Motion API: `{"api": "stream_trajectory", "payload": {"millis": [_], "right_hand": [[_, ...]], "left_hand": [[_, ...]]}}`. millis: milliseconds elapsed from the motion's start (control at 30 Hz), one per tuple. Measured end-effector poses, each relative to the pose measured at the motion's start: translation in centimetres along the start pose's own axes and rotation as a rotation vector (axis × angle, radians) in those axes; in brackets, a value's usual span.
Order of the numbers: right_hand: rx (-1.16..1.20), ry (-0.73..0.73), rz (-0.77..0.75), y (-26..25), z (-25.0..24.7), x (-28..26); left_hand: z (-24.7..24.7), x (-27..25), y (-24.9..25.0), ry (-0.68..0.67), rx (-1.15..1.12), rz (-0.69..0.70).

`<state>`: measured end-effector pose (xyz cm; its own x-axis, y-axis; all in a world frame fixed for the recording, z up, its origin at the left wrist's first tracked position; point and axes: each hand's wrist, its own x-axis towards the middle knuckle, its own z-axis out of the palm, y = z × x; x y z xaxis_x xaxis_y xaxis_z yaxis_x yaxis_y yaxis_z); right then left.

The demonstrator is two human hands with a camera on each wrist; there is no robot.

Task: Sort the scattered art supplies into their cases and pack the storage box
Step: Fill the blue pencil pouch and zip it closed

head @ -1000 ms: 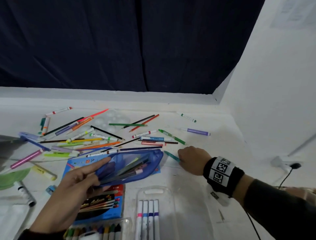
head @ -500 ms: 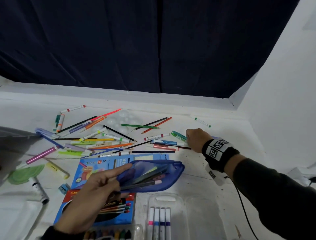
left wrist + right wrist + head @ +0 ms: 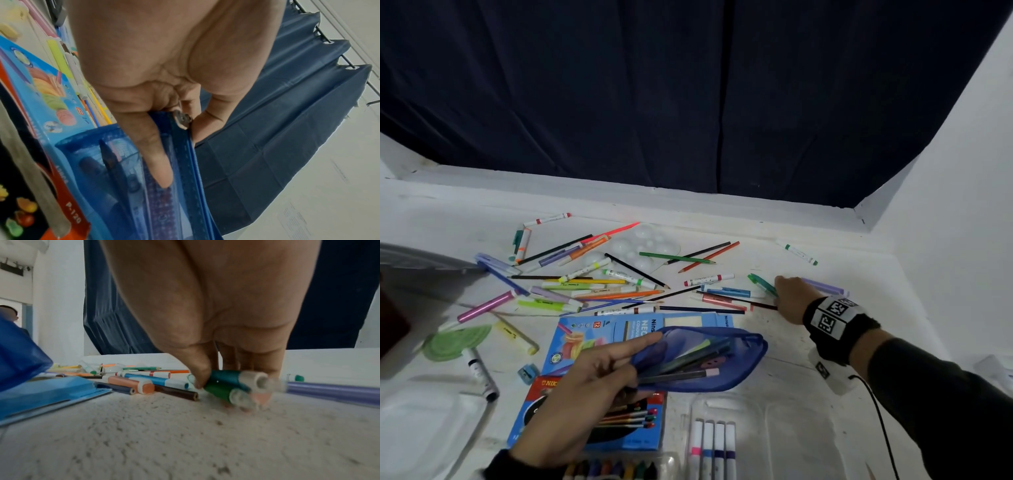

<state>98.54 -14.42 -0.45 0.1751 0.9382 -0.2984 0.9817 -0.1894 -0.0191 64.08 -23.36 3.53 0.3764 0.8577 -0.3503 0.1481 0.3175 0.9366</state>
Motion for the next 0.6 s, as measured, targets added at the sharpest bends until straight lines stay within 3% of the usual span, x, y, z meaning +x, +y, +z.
{"api": "stream_trajectory", "payload": {"millis": [133,267,467,600], "right_hand": [[0.181,0.167,-0.011,0.3,-0.5,-1.2],[0.509,0.444,-0.167,-1.7,-2.4,-4.8],[1.053,0.328,-0.511,-6.9,-5.0,-11.6],[1.173,0.184,-0.717,-9.6,-4.9,-13.7]], "left_hand": [[-0.4,-0.7,0.5,0.009,-0.017,0.0],[-0.7,-1.1,0.7,0.032,-0.054,0.004],[-0.4,-1.4,0.9,0.06,-0.048,-0.011],[-0.2,-1.8,1.1,0.053,-0.039,-0.018]]}}
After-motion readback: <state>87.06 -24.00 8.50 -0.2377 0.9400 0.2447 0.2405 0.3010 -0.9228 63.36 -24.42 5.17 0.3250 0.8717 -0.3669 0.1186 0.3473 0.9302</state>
